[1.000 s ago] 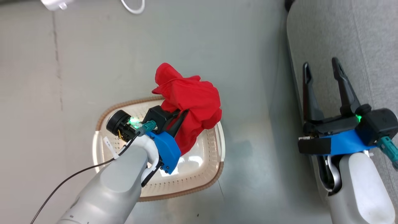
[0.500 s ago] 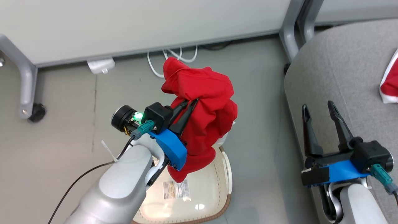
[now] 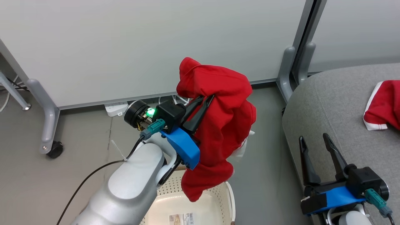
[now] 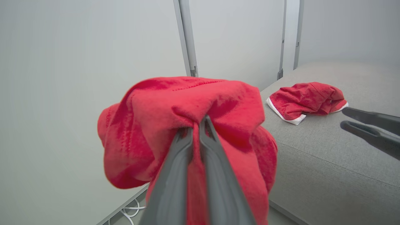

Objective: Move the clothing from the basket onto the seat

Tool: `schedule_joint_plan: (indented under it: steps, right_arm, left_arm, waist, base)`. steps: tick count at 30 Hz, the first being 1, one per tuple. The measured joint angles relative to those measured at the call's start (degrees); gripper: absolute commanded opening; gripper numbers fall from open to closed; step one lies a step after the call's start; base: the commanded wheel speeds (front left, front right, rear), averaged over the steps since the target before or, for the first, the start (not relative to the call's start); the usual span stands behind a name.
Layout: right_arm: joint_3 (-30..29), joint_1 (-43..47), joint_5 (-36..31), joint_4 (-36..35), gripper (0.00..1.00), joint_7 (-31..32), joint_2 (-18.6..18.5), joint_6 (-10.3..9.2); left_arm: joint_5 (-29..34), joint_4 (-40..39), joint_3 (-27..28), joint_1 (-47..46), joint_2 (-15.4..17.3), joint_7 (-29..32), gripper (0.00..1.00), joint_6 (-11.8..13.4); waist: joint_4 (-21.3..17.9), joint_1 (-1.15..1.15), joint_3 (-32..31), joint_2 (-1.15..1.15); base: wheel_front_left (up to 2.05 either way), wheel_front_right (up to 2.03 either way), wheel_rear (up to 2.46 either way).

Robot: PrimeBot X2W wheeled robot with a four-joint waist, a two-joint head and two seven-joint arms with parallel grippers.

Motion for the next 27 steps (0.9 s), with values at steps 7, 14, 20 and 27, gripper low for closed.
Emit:
schedule_joint_plan:
  steps: [7,14,20,27]
  right_arm:
    - [0.53,1.06,0.11,-0.08,1.00,0.00,-0.09,-0.01]
    - [3.14,1.47,0.33,-0.23,1.00,0.00,-1.30,0.00]
    - [8.29,-0.47,0.32,0.35,1.00,0.00,-3.37,-0.01]
    - [15.44,-7.39,0.52,2.27,1.00,-0.01,-6.15,0.00]
  left_arm:
    - [-0.48,-0.98,-0.26,-0.46,-0.22,0.35,0.00,0.42]
    - [-0.65,-2.00,-0.77,-0.42,-0.11,0.73,0.00,0.90]
    - [-0.85,-2.61,-1.07,-0.35,-0.08,0.76,0.00,1.19]
    - [-1.01,-3.11,-1.53,-0.45,-0.14,0.75,0.00,1.33]
  waist:
    - [0.17,0.01,-2.06,0.00]
    - [0.65,0.01,-1.92,0.00]
    - [1.05,0.01,-1.44,0.00]
    - [1.69,0.02,-0.37,0.00]
  base:
    - [0.00,0.00,0.00]
    - [0.00,0.00,0.00]
    - [0.00,0.00,0.00]
    - [0.00,0.00,0.00]
